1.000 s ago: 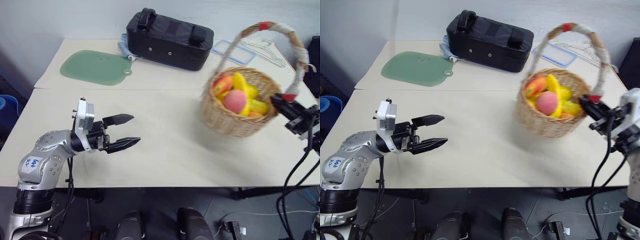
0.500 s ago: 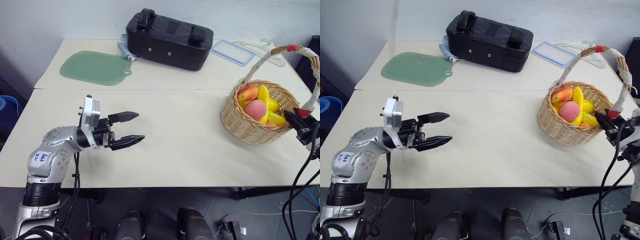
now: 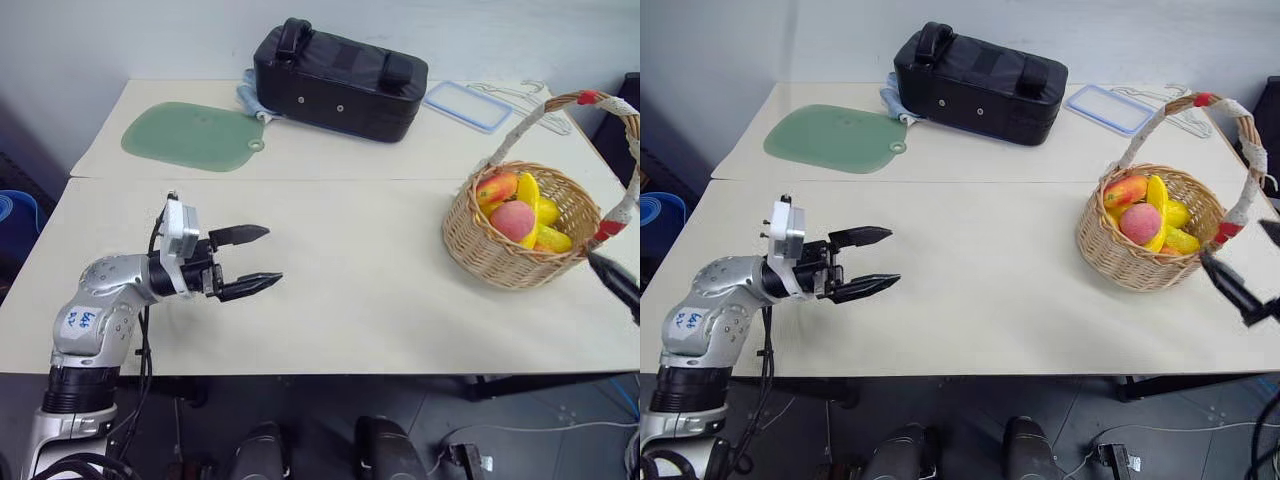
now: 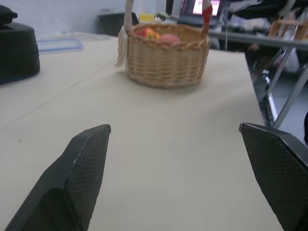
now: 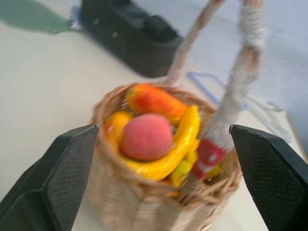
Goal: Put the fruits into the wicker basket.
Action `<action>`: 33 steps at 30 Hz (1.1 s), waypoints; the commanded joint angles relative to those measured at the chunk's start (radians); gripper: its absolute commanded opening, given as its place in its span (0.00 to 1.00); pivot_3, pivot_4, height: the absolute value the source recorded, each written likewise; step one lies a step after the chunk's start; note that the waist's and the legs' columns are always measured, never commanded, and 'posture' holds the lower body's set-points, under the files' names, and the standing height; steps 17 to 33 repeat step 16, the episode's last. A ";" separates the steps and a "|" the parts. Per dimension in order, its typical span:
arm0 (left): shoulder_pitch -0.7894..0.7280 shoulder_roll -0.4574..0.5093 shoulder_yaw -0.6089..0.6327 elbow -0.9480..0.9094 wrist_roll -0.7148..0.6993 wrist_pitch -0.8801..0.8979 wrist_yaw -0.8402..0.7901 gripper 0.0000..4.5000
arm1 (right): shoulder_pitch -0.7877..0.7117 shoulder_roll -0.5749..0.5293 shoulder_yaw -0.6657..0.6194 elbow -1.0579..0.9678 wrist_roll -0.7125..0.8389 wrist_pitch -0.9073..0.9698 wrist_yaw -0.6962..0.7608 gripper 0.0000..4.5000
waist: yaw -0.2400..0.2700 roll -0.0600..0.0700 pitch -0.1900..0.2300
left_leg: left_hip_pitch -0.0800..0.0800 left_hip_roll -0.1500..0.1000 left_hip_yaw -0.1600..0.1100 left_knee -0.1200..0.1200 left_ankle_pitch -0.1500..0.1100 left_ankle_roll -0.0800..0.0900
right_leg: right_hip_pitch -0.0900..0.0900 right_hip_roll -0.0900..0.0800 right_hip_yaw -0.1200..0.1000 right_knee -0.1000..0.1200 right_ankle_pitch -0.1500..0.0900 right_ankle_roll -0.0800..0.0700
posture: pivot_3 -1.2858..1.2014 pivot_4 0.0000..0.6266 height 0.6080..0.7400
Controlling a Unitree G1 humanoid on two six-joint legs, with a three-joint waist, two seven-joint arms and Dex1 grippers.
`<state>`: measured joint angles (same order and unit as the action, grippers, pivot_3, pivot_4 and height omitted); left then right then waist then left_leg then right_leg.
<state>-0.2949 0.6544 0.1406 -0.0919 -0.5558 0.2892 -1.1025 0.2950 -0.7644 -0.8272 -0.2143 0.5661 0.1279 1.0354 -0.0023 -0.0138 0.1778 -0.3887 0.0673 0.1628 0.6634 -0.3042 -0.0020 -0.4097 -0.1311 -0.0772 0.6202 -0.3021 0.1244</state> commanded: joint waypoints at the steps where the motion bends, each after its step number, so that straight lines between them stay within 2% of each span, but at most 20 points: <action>1: 0.035 0.014 0.028 0.023 0.082 -0.143 0.005 1.00 | 0.039 0.018 0.078 -0.044 -0.012 -0.078 0.091 1.00 | -0.003 0.000 0.000 | 0.000 0.000 0.000 0.000 0.000 0.000 | 0.000 0.000 0.000 -0.001 0.000 0.000 | 0.52 0.24 1.00; 7: 0.148 0.027 0.033 0.045 0.186 -0.264 0.047 1.00 | -0.075 0.065 0.391 -0.018 -0.103 -0.170 0.128 1.00 | -0.018 0.000 -0.001 | 0.002 0.000 -0.005 0.001 -0.001 0.002 | 0.001 -0.002 0.001 -0.001 0.001 -0.002 | 0.52 0.24 1.00; 10: 0.220 0.021 0.039 0.007 0.214 -0.305 0.080 1.00 | -0.209 0.099 0.545 0.037 -0.163 -0.204 0.122 1.00 | -0.026 0.000 -0.001 | 0.002 0.001 -0.006 0.001 -0.001 0.001 | 0.000 -0.002 0.000 0.001 0.001 -0.002 | 0.52 0.24 1.00; 15: 0.250 0.004 0.037 -0.025 0.237 -0.338 0.137 1.00 | -0.346 0.149 0.672 0.145 -0.235 -0.259 0.089 1.00 | -0.017 0.000 -0.001 | 0.001 0.001 -0.007 0.002 -0.001 0.001 | 0.000 -0.002 -0.002 0.002 0.001 -0.002 | 0.52 0.24 1.00; 33: 0.251 0.003 0.035 -0.032 0.238 -0.340 0.144 1.00 | -0.365 0.161 0.689 0.168 -0.245 -0.272 0.082 1.00 | -0.017 0.000 -0.001 | 0.001 0.001 -0.007 0.002 -0.001 0.001 | 0.000 -0.002 -0.002 0.002 0.001 -0.002 | 0.52 0.24 1.00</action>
